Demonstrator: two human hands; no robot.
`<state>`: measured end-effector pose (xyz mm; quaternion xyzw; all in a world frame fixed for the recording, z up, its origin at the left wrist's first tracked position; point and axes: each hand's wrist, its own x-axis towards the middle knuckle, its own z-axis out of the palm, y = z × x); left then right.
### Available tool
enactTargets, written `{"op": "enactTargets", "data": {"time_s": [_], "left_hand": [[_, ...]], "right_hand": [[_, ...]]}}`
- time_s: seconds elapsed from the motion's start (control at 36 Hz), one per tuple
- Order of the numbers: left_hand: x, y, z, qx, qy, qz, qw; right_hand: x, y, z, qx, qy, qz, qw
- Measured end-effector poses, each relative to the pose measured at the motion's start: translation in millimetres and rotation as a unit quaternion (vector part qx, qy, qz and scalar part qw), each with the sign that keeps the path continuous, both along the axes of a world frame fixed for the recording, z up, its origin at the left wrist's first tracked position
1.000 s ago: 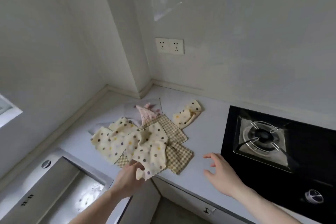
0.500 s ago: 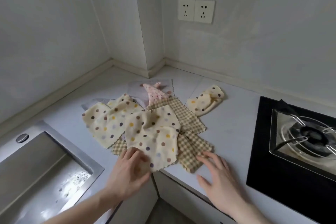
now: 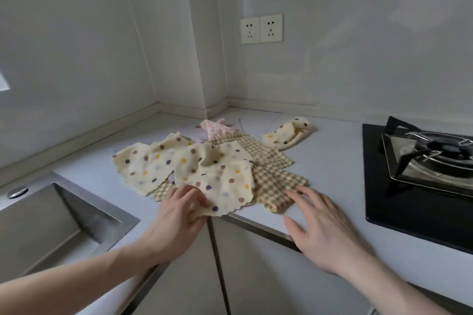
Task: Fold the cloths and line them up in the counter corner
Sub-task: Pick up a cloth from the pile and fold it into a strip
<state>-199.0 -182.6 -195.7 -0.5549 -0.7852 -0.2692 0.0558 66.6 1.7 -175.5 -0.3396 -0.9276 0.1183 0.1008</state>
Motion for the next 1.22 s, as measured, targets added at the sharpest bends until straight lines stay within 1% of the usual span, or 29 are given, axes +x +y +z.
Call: {"op": "enactTargets", "data": {"time_s": [0.06,0.28,0.44,0.5,0.58,0.67,0.72,0.81,0.89,0.94,1.11,1.22], "left_hand": [[2,1,2,0.014,-0.009,0.002,1.0],[14,-10,18,0.109,-0.13,-0.002,0.985],[21,-20,24,0.127,-0.12,0.009,0.985],[20,-21,24,0.127,-0.137,0.008,0.982],[18,-22,24,0.15,-0.167,0.008,0.975],[21,-24,33,0.173,-0.174,0.015,0.969],[22,-22,49,0.194,-0.156,0.019,0.968],[24,-17,88,0.225,-0.098,0.021,0.969],[29,-12,133,0.261,-0.074,0.02,0.962],[36,-7,161,0.275,-0.052,0.018,0.96],[61,-1,231,0.249,0.025,-0.047,0.967],[85,2,261,0.233,0.051,-0.083,0.968]], "right_hand": [[0,-3,0,0.006,0.006,-0.011,1.0],[11,-43,2,0.041,-0.011,-0.056,0.998],[15,-70,-4,0.032,-0.024,-0.098,0.994],[16,-79,-7,0.026,-0.028,-0.109,0.993],[16,-88,-9,0.018,-0.028,-0.118,0.992],[19,-91,0,-0.007,-0.026,-0.119,0.993],[22,-90,11,-0.038,-0.018,-0.116,0.992],[28,-87,29,-0.092,0.01,-0.108,0.99],[30,-87,47,-0.09,0.042,-0.101,0.99],[31,-91,62,-0.081,0.078,-0.094,0.989],[29,-110,113,-0.091,0.195,-0.049,0.975],[36,-127,144,-0.102,0.245,-0.024,0.964]]}}
